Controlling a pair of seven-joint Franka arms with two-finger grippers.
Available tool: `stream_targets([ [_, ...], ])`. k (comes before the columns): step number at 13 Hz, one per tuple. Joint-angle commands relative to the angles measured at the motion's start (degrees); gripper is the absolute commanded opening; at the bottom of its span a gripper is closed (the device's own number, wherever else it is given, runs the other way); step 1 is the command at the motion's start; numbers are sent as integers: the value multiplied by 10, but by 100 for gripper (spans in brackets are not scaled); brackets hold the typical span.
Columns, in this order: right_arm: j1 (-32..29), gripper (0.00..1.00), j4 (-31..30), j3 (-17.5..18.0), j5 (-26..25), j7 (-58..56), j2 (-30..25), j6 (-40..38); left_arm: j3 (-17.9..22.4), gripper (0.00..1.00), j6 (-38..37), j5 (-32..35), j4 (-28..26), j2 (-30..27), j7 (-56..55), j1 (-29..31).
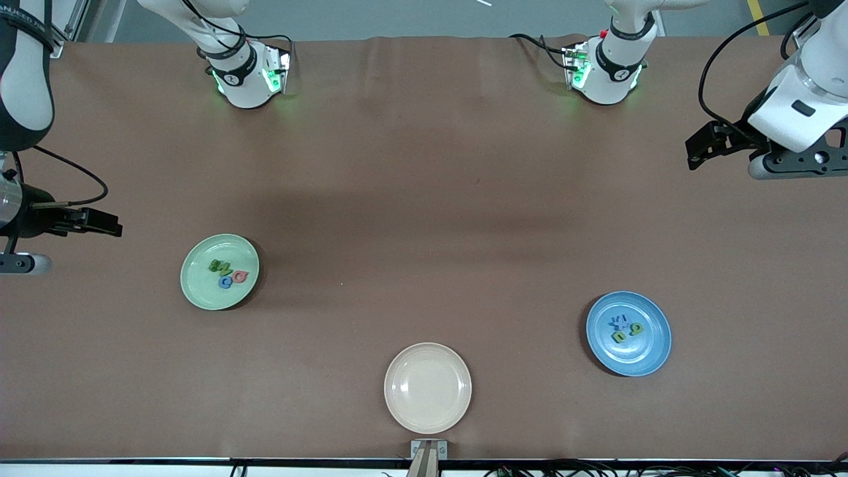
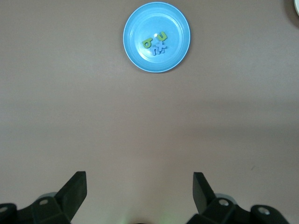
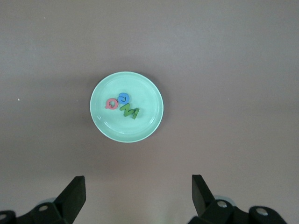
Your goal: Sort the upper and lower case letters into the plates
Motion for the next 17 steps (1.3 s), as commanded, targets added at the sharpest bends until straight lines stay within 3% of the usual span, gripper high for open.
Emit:
stream_targets([
  [1,-7,100,-41,4,10,2,-55,-8,9,100,-2,-15,-18,-20,8,0],
  [4,0,100,-121,-11,19,2,-125,17,9,100,-2,-23,-16,-17,9,2],
  [6,49,100,-151,-70,25,1,-153,22,9,100,-1,-23,-18,-16,14,2],
  [7,59,100,-166,-83,25,1,-169,29,9,100,0,-23,-17,-16,14,2],
  [15,51,100,-259,-79,25,-3,-277,58,9,100,2,-22,2,-6,21,3],
  [17,51,100,-262,-79,25,-3,-280,59,9,100,1,-22,8,-1,27,3],
])
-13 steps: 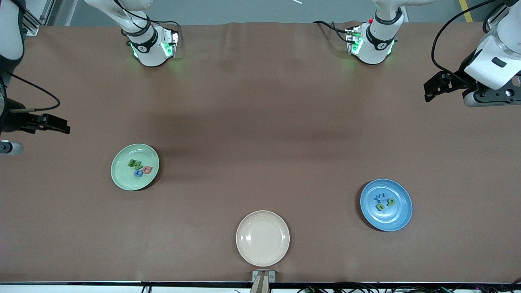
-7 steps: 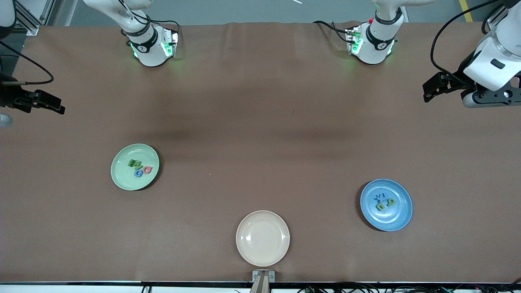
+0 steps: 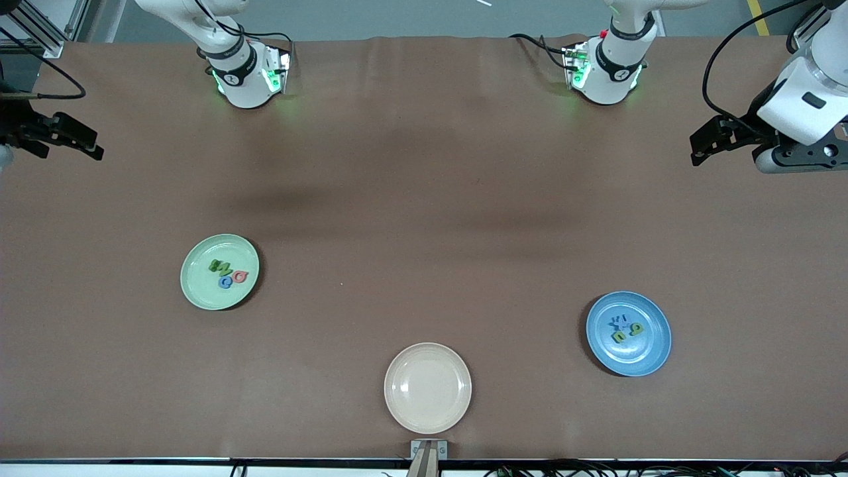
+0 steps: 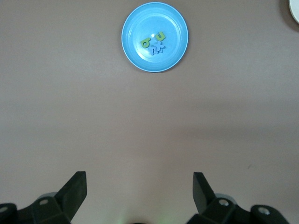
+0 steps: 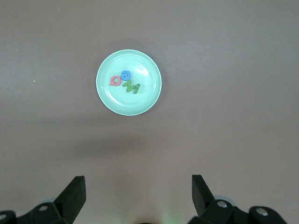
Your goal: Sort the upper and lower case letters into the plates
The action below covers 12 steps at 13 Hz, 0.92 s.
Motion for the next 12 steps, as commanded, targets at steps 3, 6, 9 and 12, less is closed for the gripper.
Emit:
stream_targets([
  [3,1,100,-8,5,1,-4,-19,12,4,100,-3,-10,12,5,27,1],
  [6,-2,100,39,11,0,-7,26,9,4,100,-2,-9,14,6,30,3],
  [9,-13,100,54,17,0,-10,51,16,4,100,-2,-8,15,6,30,3],
  [12,-14,100,61,17,0,-10,62,23,4,100,-2,-6,14,6,30,2],
])
